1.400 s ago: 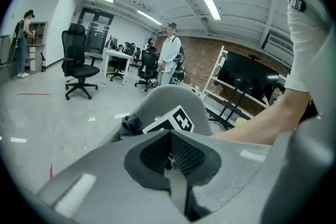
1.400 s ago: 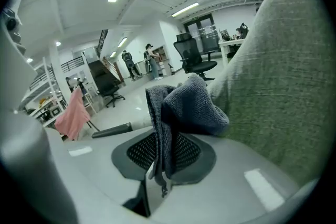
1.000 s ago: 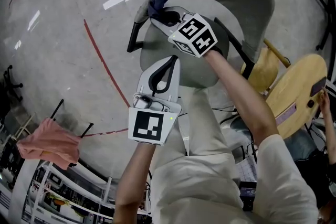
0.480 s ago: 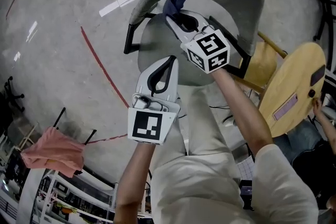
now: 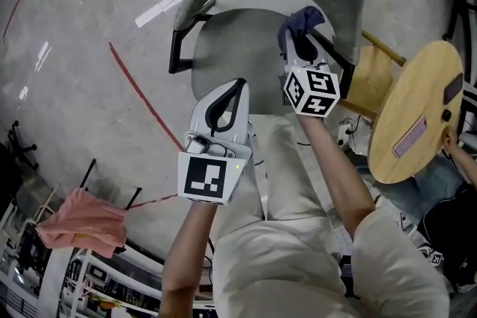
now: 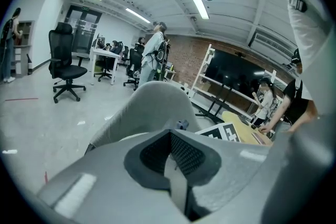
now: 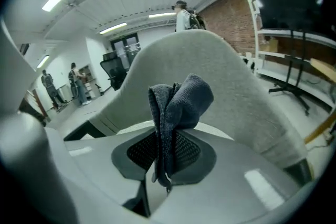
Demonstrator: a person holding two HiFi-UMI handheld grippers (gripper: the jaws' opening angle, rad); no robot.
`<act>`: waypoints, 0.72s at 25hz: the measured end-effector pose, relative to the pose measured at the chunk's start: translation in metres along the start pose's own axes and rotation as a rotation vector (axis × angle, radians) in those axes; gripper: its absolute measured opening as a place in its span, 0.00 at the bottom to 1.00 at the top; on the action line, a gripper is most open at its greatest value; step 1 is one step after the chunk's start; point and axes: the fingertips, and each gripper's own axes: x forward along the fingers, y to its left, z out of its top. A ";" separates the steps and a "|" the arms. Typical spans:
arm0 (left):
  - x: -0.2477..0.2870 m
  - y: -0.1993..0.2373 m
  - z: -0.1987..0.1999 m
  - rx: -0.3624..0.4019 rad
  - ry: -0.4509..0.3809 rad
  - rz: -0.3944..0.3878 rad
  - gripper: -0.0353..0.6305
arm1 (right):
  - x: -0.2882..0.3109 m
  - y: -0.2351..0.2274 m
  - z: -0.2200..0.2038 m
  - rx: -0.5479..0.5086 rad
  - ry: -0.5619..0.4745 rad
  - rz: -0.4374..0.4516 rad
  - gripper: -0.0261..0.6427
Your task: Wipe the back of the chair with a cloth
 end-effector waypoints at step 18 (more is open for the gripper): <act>0.015 -0.004 -0.022 0.034 0.049 -0.013 0.06 | -0.048 -0.103 -0.095 0.336 0.113 -0.474 0.15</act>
